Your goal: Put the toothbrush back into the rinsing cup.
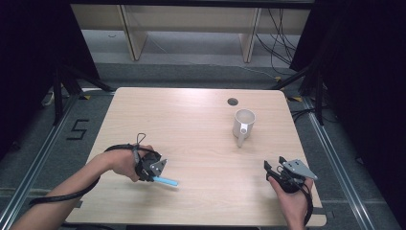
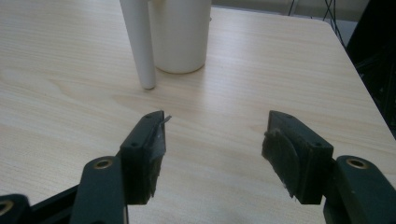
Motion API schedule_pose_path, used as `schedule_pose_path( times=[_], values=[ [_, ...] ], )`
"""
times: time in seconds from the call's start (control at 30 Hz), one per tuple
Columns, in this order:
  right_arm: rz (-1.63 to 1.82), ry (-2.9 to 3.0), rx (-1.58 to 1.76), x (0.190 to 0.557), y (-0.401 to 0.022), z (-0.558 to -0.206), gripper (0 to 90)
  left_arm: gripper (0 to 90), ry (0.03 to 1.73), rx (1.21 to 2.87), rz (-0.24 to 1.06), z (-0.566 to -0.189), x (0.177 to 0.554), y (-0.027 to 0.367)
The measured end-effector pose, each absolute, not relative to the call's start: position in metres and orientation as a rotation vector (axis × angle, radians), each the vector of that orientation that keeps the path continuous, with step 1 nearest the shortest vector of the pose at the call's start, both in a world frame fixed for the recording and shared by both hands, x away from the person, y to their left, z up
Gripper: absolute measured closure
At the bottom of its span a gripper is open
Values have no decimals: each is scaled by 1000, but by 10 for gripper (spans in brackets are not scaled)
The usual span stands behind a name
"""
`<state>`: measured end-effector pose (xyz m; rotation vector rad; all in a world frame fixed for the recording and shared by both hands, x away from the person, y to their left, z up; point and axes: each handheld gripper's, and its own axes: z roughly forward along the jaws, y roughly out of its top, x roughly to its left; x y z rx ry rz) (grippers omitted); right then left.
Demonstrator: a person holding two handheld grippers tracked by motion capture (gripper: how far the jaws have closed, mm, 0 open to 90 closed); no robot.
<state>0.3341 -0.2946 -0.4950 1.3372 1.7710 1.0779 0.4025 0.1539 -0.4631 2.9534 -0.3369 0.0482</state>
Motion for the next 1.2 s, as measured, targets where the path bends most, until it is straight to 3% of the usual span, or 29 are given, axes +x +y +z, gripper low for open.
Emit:
schedule_pose_path(
  times=[1.2],
  values=[
    [1094,1780,1331,336,-288,-497,394,784,-184,2664,278,-419,410,164]
  ],
)
